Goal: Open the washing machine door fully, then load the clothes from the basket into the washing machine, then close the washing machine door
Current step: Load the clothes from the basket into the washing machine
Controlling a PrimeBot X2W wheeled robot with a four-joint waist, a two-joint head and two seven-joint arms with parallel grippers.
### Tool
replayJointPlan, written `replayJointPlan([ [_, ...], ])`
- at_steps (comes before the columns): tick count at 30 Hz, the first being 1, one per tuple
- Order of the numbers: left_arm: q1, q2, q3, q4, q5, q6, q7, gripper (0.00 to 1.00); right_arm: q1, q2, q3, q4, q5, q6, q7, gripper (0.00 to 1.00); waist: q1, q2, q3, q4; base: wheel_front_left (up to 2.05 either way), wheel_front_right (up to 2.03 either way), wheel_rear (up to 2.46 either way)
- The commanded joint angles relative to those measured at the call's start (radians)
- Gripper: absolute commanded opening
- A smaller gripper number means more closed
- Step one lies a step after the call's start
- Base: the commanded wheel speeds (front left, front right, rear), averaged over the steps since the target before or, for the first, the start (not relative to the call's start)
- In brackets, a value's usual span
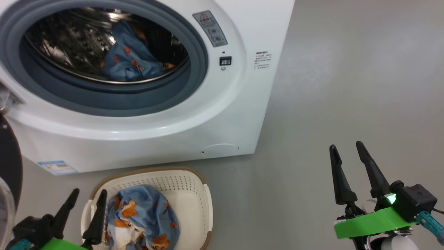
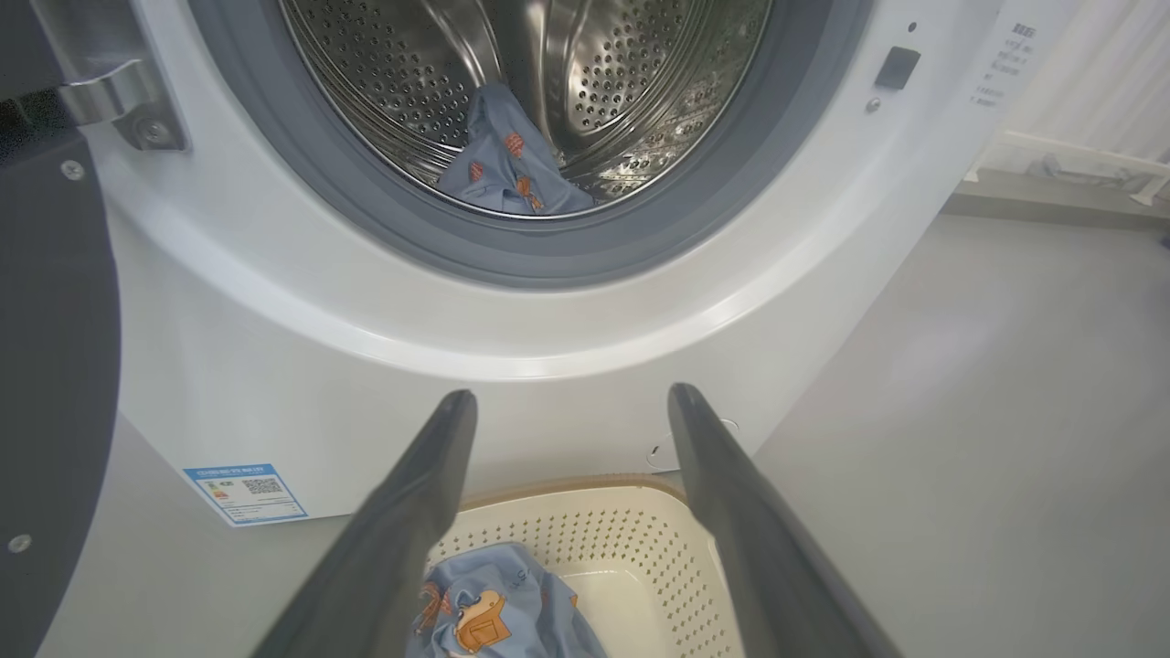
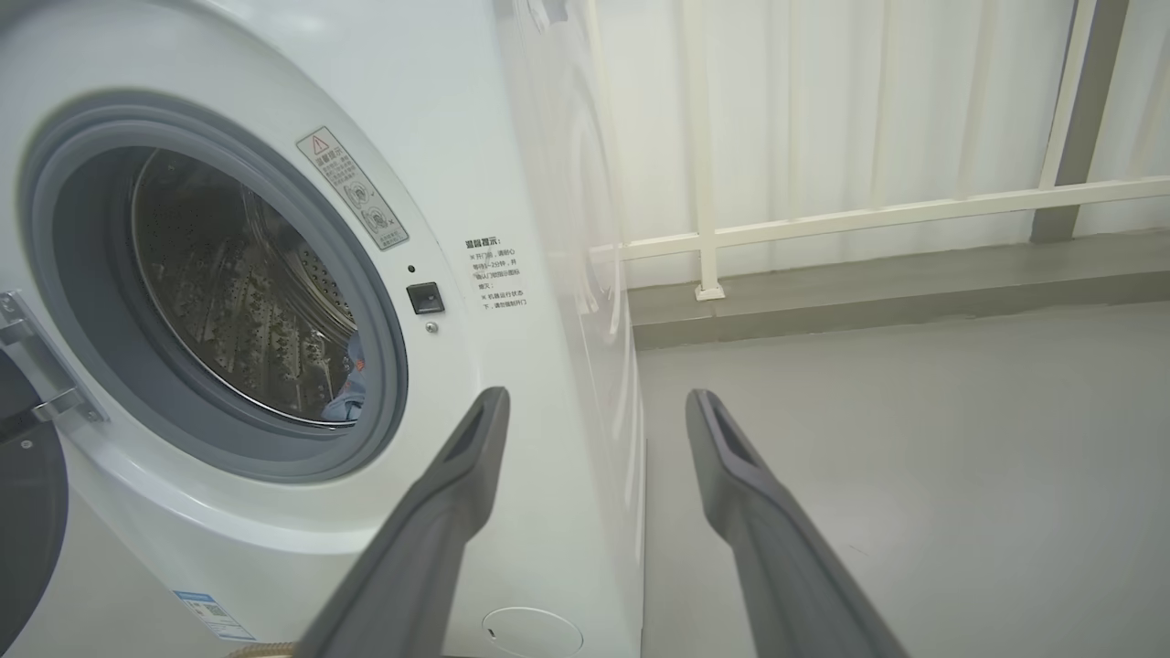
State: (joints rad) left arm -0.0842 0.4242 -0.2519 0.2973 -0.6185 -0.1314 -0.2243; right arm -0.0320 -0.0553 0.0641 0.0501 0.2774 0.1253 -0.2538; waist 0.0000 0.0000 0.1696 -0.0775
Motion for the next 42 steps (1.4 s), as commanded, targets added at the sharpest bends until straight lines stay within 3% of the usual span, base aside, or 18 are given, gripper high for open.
replayJointPlan([
  [1, -0.058, 0.042, 0.014, 0.001, -0.008, 0.001, -0.001, 1.00, -0.034, 0.001, 0.027, -0.032, -0.016, 0.005, -0.008, 1.00, 0.0000, 0.0000, 0.049, -0.011, 0.00, 0.00, 0.00],
  [23, -0.365, 0.179, -0.410, 0.344, -0.012, 0.001, -0.027, 1.00, -0.099, 0.005, 0.093, -0.137, 0.055, 0.005, -0.008, 1.00, 0.0000, 0.0000, 0.356, -0.108, 0.00, 0.00, 0.00],
  [33, -0.486, 0.200, -0.547, 0.507, -0.029, 0.001, -0.033, 1.00, -0.101, 0.005, 0.108, -0.180, 0.065, 0.005, -0.008, 1.00, 0.0000, 0.0000, 0.471, -0.147, 0.00, 0.00, 0.00],
  [42, -0.586, 0.227, -0.611, 0.608, -0.043, 0.001, -0.037, 1.00, -0.111, 0.005, 0.134, -0.217, 0.072, 0.005, -0.008, 1.00, 0.0000, 0.0000, 0.577, -0.187, 0.00, 0.00, 0.00],
])
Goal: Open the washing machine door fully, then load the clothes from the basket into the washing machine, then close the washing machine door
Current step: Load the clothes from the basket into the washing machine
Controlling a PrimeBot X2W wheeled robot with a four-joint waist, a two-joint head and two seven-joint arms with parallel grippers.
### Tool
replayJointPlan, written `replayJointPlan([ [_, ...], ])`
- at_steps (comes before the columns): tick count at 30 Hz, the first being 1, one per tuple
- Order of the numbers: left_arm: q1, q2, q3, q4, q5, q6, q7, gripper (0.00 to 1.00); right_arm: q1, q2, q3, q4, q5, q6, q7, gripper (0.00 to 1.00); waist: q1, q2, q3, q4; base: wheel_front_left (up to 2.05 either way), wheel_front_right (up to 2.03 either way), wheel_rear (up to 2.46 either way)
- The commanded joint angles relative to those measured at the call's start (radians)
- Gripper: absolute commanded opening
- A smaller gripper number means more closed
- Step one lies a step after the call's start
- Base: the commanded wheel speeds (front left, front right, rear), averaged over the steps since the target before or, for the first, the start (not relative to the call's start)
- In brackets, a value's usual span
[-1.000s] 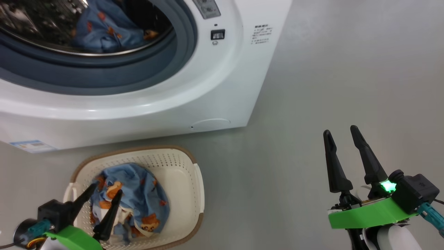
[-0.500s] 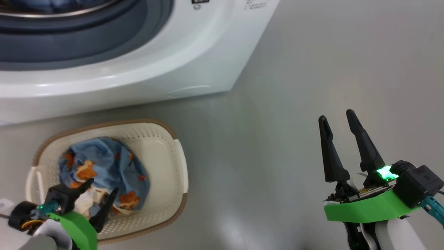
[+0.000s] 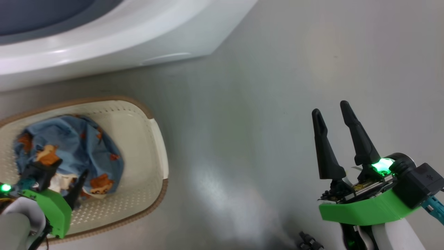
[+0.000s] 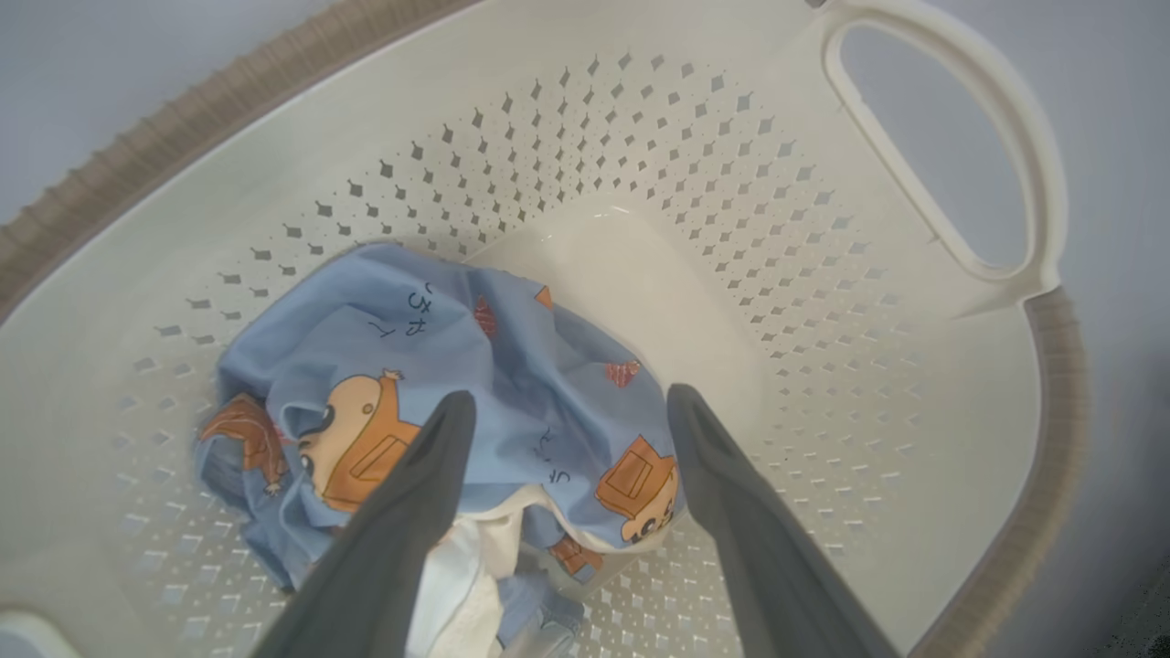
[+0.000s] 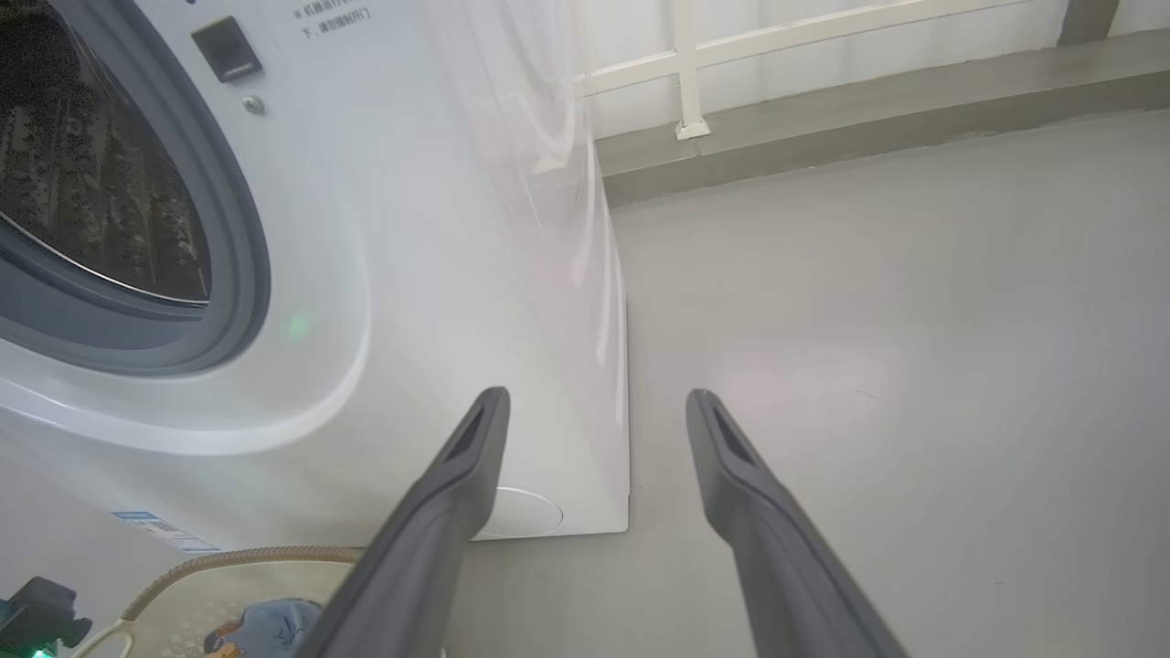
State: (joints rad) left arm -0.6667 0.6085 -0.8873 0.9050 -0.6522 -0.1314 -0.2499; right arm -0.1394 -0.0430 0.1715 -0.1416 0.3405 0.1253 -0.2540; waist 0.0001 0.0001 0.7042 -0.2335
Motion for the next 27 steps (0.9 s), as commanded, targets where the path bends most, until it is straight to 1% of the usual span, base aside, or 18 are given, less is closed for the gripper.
replayJointPlan([
  [1, -0.013, 0.046, 0.021, 0.010, -0.009, 0.001, -0.011, 1.00, -0.004, -0.007, 0.029, -0.029, 0.011, 0.005, -0.008, 1.00, -0.0001, -0.0001, 0.052, -0.036, 0.00, 0.00, 0.00],
  [6, -0.053, 0.060, 0.006, 0.043, 0.002, 0.001, -0.012, 1.00, -0.011, -0.007, 0.044, -0.048, 0.024, 0.005, -0.008, 1.00, -0.0001, -0.0001, 0.107, -0.062, 0.00, 0.00, 0.00],
  [10, -0.086, 0.064, 0.000, 0.101, 0.027, 0.001, -0.012, 1.00, -0.017, -0.007, 0.058, -0.054, 0.039, 0.005, -0.008, 1.00, -0.0001, -0.0001, 0.142, -0.079, 0.00, 0.00, 0.00],
  [18, -0.136, 0.074, 0.007, 0.152, 0.069, 0.011, -0.012, 1.00, -0.029, -0.007, 0.085, -0.043, 0.087, 0.005, -0.008, 1.00, -0.0001, -0.0001, 0.207, -0.106, 0.00, 0.00, 0.00],
  [22, -0.157, 0.072, -0.010, 0.206, 0.097, 0.038, -0.012, 1.00, -0.034, -0.007, 0.101, -0.037, 0.102, 0.005, -0.008, 1.00, -0.0001, -0.0001, 0.230, -0.122, 0.00, 0.00, 0.00],
  [26, -0.178, 0.063, -0.041, 0.259, 0.138, 0.086, -0.011, 1.00, -0.037, -0.007, 0.116, -0.038, 0.110, 0.005, -0.008, 1.00, -0.0001, -0.0001, 0.241, -0.135, 0.00, 0.00, 0.00],
  [27, -0.178, 0.063, -0.041, 0.259, 0.138, 0.086, -0.011, 1.00, -0.037, -0.007, 0.116, -0.038, 0.110, 0.005, -0.008, 1.00, -0.0001, -0.0001, 0.241, -0.135, 0.00, 0.00, 0.00],
])
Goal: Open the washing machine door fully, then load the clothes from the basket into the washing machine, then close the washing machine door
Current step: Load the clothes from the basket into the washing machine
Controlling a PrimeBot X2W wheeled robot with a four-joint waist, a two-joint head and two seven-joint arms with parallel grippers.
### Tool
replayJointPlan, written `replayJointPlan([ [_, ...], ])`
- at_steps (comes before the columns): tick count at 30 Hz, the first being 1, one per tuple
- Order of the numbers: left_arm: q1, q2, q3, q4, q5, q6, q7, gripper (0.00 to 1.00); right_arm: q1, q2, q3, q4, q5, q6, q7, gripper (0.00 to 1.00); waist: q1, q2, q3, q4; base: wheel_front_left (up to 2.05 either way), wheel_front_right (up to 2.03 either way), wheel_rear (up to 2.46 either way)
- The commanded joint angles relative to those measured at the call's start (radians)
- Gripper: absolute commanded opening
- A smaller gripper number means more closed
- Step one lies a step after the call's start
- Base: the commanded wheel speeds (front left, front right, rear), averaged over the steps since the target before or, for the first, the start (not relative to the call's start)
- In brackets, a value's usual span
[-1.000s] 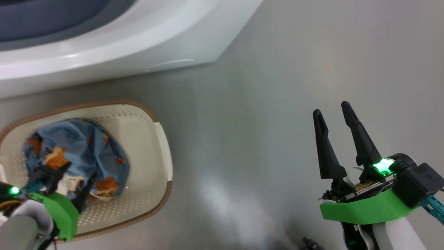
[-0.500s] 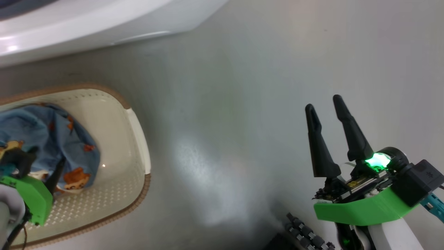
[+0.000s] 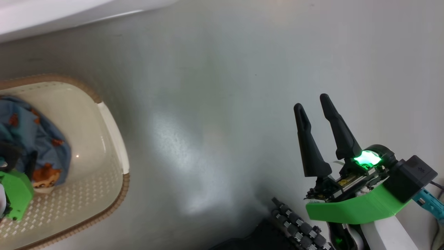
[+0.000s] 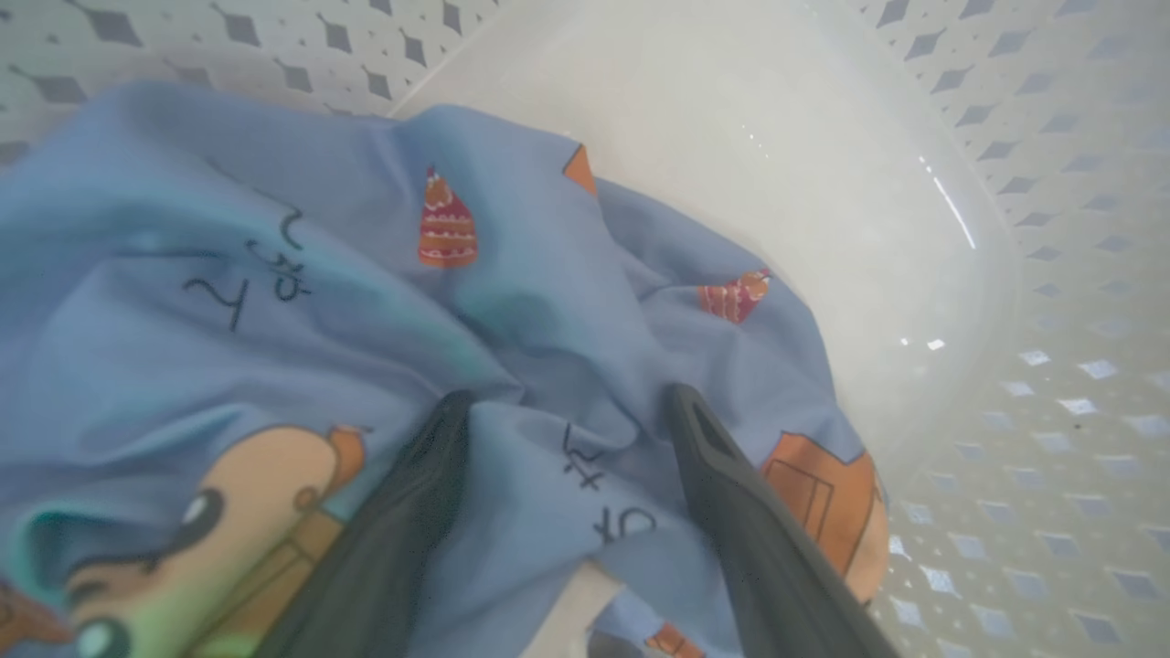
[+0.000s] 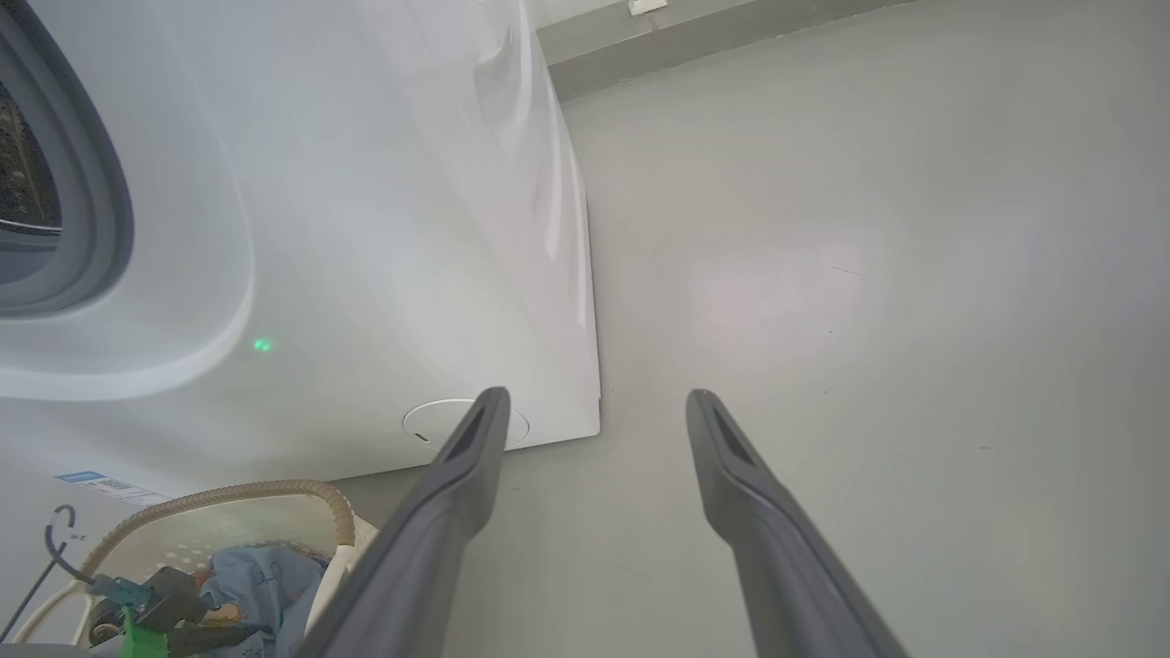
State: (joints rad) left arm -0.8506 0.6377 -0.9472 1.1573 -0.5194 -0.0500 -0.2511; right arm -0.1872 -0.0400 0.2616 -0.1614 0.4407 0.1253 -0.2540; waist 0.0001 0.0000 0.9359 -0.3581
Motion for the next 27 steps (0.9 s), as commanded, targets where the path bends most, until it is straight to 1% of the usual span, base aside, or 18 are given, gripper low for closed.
replayJointPlan([
  [1, 0.001, 0.031, 0.009, 0.019, 0.018, 0.018, -0.009, 1.00, 0.011, -0.010, 0.029, -0.019, 0.011, 0.005, -0.008, 1.00, -0.0001, 0.0000, 0.011, -0.014, 0.00, 0.00, 0.00],
  [2, -0.004, 0.028, -0.004, 0.031, 0.033, 0.031, -0.006, 1.00, 0.011, -0.010, 0.032, -0.020, 0.012, 0.005, -0.008, 1.00, -0.0001, 0.0000, 0.012, -0.016, 0.00, 0.00, 0.00],
  [7, -0.022, 0.010, -0.059, 0.076, 0.088, 0.066, 0.034, 1.00, 0.013, -0.010, 0.040, -0.021, 0.016, 0.005, -0.008, 1.00, -0.0001, 0.0000, 0.013, -0.025, 0.00, 0.00, 0.00],
  [8, -0.025, 0.006, -0.069, 0.082, 0.097, 0.070, 0.045, 0.97, 0.014, -0.010, 0.041, -0.021, 0.016, 0.005, -0.008, 1.00, -0.0001, 0.0000, 0.013, -0.026, 0.00, 0.00, 0.00],
  [9, -0.028, 0.003, -0.076, 0.087, 0.103, 0.074, 0.053, 0.78, 0.014, -0.010, 0.041, -0.022, 0.016, 0.005, -0.008, 1.00, -0.0001, 0.0000, 0.012, -0.026, 0.00, 0.00, 0.00],
  [10, -0.030, 0.000, -0.082, 0.091, 0.108, 0.077, 0.058, 0.47, 0.014, -0.010, 0.041, -0.022, 0.016, 0.005, -0.008, 1.00, -0.0001, 0.0000, 0.012, -0.026, 0.00, 0.00, 0.00],
  [11, -0.031, -0.003, -0.086, 0.094, 0.110, 0.079, 0.064, 0.31, 0.014, -0.010, 0.041, -0.022, 0.015, 0.005, -0.008, 1.00, -0.0001, 0.0000, 0.012, -0.026, 0.00, 0.00, 0.00],
  [12, -0.033, -0.005, -0.089, 0.097, 0.111, 0.079, 0.067, 0.00, 0.014, -0.010, 0.041, -0.023, 0.015, 0.005, -0.008, 1.00, -0.0001, 0.0000, 0.011, -0.025, 0.00, 0.00, 0.00],
  [17, -0.033, -0.019, -0.090, 0.104, 0.101, 0.074, 0.052, 0.00, 0.013, -0.010, 0.037, -0.022, 0.010, 0.005, -0.008, 1.00, -0.0001, 0.0000, 0.004, -0.017, 0.00, 0.00, 0.00],
  [19, -0.033, -0.023, -0.086, 0.105, 0.094, 0.065, 0.039, 0.00, 0.010, -0.010, 0.034, -0.021, 0.008, 0.005, -0.008, 1.00, -0.0001, 0.0000, -0.001, -0.011, 0.00, 0.00, 0.00],
  [22, -0.039, -0.021, -0.082, 0.100, 0.084, 0.036, 0.020, 0.00, 0.004, -0.010, 0.028, -0.017, 0.003, 0.005, -0.008, 1.00, -0.0001, 0.0000, -0.015, 0.001, 0.00, 0.00, 0.00],
  [27, -0.036, -0.037, -0.070, 0.070, 0.061, -0.013, -0.003, 0.00, 0.000, -0.010, 0.011, -0.011, -0.005, 0.005, -0.008, 1.00, -0.0001, 0.0000, -0.050, 0.026, 0.00, 0.00, 0.00],
])
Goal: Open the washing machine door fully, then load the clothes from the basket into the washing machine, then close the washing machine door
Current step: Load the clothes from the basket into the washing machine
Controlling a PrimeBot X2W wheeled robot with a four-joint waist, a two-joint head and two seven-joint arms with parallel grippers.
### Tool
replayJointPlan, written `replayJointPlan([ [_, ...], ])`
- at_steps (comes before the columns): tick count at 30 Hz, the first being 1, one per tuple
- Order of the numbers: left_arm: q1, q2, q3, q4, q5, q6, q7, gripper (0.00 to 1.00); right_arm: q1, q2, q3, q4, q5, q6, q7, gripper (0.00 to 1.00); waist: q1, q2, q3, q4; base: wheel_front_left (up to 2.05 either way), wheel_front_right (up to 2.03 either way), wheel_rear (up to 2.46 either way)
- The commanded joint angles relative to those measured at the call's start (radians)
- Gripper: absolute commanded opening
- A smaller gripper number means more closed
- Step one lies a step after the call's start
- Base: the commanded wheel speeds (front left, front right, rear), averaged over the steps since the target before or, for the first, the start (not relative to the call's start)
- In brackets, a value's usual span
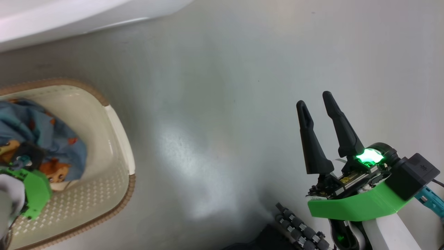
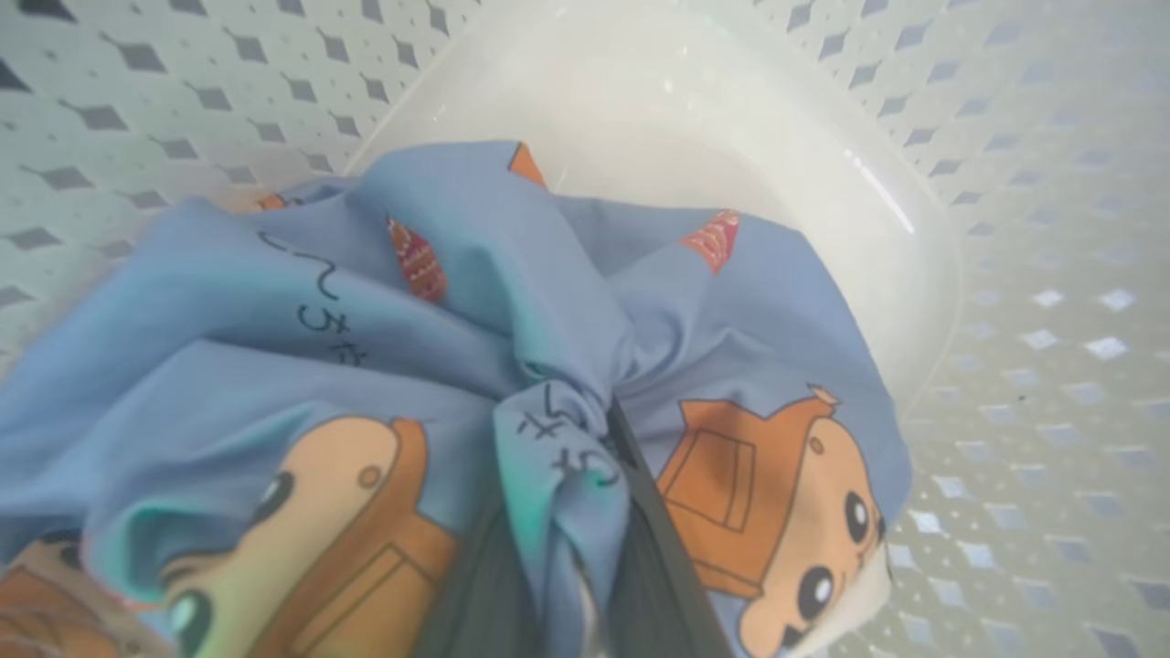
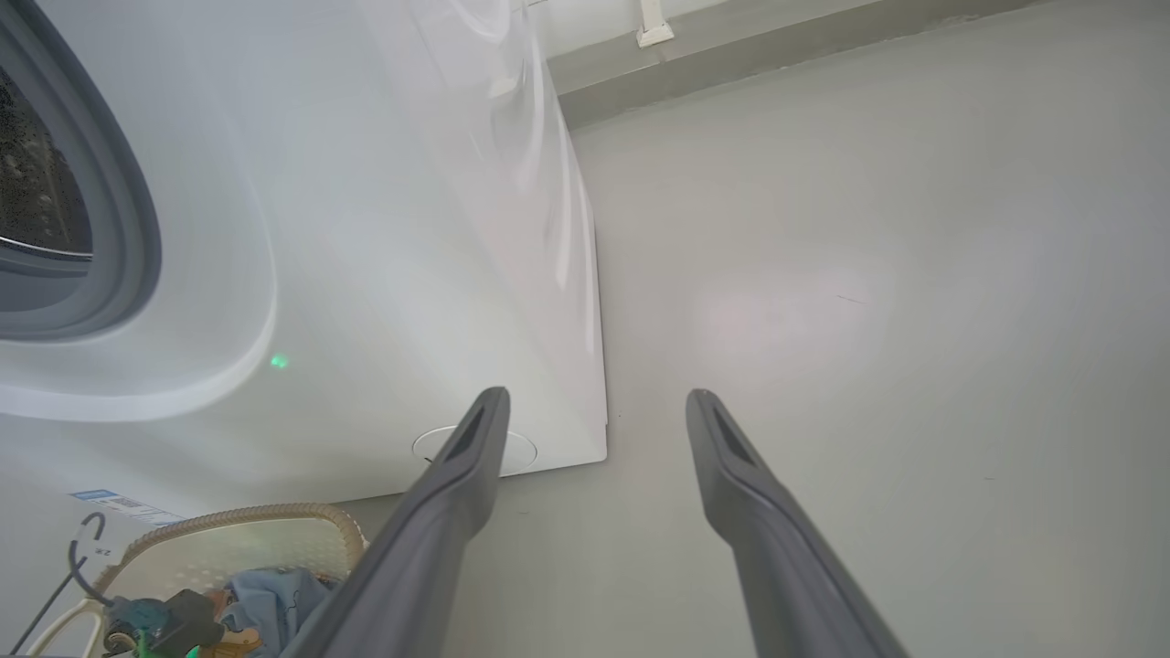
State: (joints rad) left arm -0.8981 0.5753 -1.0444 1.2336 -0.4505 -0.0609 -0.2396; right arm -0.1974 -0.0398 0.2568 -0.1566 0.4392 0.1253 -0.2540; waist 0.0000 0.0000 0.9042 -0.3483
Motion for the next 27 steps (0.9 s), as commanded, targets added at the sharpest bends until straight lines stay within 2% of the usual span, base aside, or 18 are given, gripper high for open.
replayJointPlan([
  [1, 0.014, 0.021, 0.032, -0.016, -0.015, -0.011, -0.017, 0.00, 0.010, -0.010, 0.012, -0.013, -0.006, 0.005, -0.008, 1.00, 0.0000, 0.0000, -0.026, 0.021, 0.00, 0.00, 0.00],
  [13, 0.085, -0.022, 0.150, -0.186, -0.099, -0.060, -0.022, 0.00, -0.001, -0.010, -0.025, 0.026, -0.029, 0.005, -0.008, 1.00, 0.0000, 0.0000, -0.160, 0.083, 0.00, 0.00, 0.00],
  [18, 0.125, -0.042, 0.202, -0.253, -0.126, -0.067, -0.022, 0.00, 0.004, -0.010, -0.041, 0.047, -0.039, 0.005, -0.008, 1.00, 0.0000, 0.0000, -0.223, 0.108, 0.00, 0.00, 0.00],
  [27, 0.248, -0.052, 0.283, -0.464, -0.213, -0.069, -0.022, 0.00, 0.023, -0.010, -0.074, 0.105, -0.072, 0.005, -0.008, 1.00, 0.0000, 0.0000, -0.380, 0.166, 0.00, 0.00, 0.00],
])
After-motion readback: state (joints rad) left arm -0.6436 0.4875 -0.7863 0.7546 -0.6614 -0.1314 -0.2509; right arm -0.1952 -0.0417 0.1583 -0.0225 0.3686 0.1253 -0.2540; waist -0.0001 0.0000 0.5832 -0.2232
